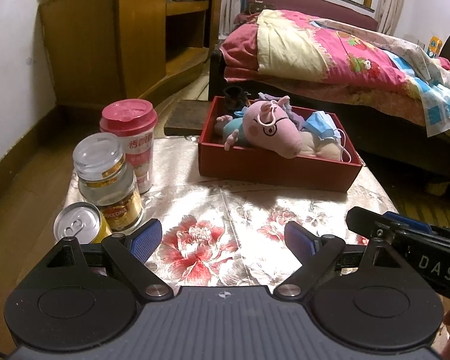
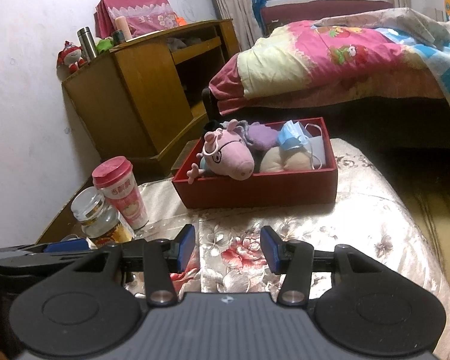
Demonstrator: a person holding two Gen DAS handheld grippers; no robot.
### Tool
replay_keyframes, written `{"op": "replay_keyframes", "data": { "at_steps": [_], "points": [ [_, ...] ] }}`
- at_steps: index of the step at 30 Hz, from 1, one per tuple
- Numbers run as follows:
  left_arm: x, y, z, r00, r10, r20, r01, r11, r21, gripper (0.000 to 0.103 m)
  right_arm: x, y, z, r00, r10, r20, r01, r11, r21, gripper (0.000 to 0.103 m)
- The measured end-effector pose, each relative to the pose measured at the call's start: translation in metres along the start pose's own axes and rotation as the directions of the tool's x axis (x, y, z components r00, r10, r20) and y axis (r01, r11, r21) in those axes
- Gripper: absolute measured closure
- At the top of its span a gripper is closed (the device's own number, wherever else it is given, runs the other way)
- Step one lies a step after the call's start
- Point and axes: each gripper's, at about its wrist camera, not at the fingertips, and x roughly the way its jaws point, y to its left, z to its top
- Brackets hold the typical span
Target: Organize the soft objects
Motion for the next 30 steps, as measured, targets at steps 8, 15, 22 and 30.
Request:
{"op": "replay_keyframes", "data": {
  "at_steps": [8, 15, 22, 30],
  "points": [
    [-0.0042, -0.0025, -0.0001, 1.000, 0.013, 0.023, -0.013, 1.000, 0.002, 0.018, 0.0001, -0.0019, -0.0003, 1.000, 0.002, -0.003, -0.002, 1.000, 0.011, 0.078],
    [-0.0054, -0.0040, -0.0002, 1.000, 0.013, 0.025, -0.013, 1.000, 0.006, 0.019, 0.0005, -0.0020, 0.0004, 1.000, 0.002, -0.002, -0.002, 1.000, 0.015, 0.078],
    [-0.0051, -0.0047, 0.0002, 1.000, 0.015, 0.026, -0.015, 1.000, 0.006, 0.019, 0.0001, -0.0025, -0.0005, 1.000, 0.004, -0.001, -0.004, 1.000, 0.021, 0.078],
    [-0.0045, -0.0038, 0.0008, 1.000, 0.017, 0.024, -0.018, 1.000, 0.007, 0.018, 0.0003, -0.0030, -0.0002, 1.000, 0.004, 0.000, -0.004, 1.000, 0.020, 0.078]
  ]
}}
